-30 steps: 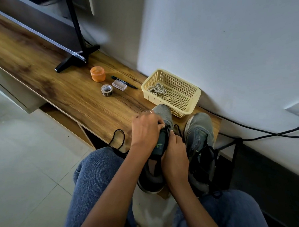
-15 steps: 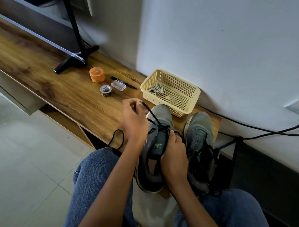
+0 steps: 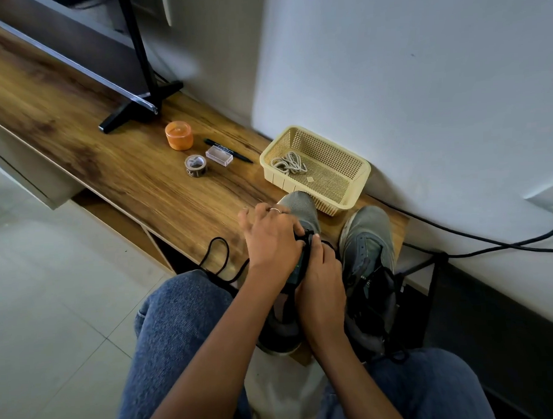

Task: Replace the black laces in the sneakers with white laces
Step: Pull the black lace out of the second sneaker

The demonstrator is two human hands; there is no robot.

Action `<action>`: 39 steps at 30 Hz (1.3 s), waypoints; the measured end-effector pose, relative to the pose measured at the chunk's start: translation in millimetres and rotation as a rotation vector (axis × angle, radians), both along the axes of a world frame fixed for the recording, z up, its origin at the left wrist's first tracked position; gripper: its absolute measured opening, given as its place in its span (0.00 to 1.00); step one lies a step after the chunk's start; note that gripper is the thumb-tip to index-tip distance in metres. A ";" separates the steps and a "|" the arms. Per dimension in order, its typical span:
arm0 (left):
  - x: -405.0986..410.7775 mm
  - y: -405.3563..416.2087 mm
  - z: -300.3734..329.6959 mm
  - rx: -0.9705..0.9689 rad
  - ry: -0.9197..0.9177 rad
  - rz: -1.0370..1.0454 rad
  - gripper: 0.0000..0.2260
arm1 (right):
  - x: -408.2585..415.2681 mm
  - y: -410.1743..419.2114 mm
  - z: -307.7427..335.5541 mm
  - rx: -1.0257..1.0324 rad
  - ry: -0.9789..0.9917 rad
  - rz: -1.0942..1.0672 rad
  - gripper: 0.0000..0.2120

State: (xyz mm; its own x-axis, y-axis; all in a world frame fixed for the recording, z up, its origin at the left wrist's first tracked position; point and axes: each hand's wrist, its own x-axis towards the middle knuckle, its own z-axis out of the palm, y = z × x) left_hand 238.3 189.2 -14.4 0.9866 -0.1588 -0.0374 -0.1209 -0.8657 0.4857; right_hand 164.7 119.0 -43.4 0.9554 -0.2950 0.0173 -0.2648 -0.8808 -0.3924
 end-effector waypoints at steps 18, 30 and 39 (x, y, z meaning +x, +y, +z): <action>16.3 2.3 2.9 -0.367 -0.120 0.432 0.06 | -1.4 1.0 -2.0 -0.032 -0.020 0.000 0.36; 14.5 4.9 8.0 -0.407 -0.016 0.316 0.20 | -1.0 -1.1 3.0 0.018 0.004 -0.001 0.36; 2.0 -0.5 -0.4 0.003 0.033 -0.022 0.07 | -1.0 -0.9 -0.9 0.039 -0.043 0.004 0.34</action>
